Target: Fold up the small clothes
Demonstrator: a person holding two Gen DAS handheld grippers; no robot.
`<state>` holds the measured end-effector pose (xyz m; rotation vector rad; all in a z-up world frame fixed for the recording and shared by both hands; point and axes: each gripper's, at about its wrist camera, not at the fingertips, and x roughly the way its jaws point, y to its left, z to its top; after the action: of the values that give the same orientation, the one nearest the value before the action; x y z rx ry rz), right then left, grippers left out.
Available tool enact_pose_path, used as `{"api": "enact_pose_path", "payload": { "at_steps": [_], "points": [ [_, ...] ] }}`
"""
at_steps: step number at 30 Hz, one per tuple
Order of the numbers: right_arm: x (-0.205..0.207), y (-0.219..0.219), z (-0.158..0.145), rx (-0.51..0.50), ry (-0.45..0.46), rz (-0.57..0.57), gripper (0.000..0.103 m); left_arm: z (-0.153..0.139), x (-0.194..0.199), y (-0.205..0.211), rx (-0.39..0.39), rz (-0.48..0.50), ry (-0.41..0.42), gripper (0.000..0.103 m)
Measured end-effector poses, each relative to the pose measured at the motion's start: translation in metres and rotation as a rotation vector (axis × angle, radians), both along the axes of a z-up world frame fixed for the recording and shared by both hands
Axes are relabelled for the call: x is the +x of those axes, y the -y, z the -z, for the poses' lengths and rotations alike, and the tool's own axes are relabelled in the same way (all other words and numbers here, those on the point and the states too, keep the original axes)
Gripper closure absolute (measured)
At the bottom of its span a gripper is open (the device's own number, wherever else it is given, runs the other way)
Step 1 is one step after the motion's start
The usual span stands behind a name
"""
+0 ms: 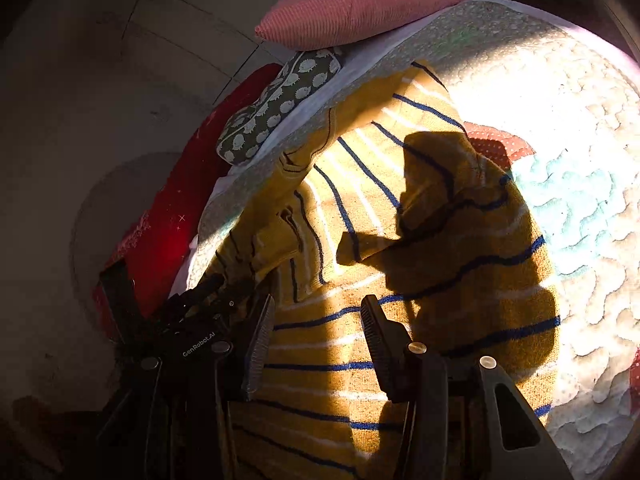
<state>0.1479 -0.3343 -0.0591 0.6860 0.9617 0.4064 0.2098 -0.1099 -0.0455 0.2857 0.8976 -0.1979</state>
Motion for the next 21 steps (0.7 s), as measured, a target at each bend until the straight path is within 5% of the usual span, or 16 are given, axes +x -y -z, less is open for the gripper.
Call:
{"api": "enact_pose_path", "payload": {
  "at_steps": [2,4,5,6,13,17,21],
  "points": [
    [-0.003,0.006,0.002,0.011,-0.001,0.007,0.054,0.01,0.012,0.008,0.052,-0.016,-0.011,0.038],
    [-0.005,0.011,0.002,0.017,0.001,0.019,0.054,0.017,0.025,0.005,0.079,-0.058,-0.027,0.053],
    [-0.006,0.014,0.001,0.015,0.003,0.022,0.054,0.018,0.031,-0.001,0.083,-0.09,-0.04,0.081],
    [-0.007,0.016,0.0,0.013,0.004,0.026,0.054,0.018,0.035,-0.012,0.064,-0.137,-0.058,0.097],
    [-0.009,0.026,-0.009,0.032,0.016,0.024,0.054,0.0,0.027,-0.123,-0.221,-0.39,-0.089,0.096],
    [0.003,0.021,0.001,0.127,-0.023,0.03,0.054,0.0,0.009,-0.152,-0.324,-0.422,-0.133,0.096],
    [0.022,0.019,0.015,0.119,-0.071,0.097,0.054,-0.003,-0.015,-0.155,-0.373,-0.4,-0.141,0.094]
  ]
}}
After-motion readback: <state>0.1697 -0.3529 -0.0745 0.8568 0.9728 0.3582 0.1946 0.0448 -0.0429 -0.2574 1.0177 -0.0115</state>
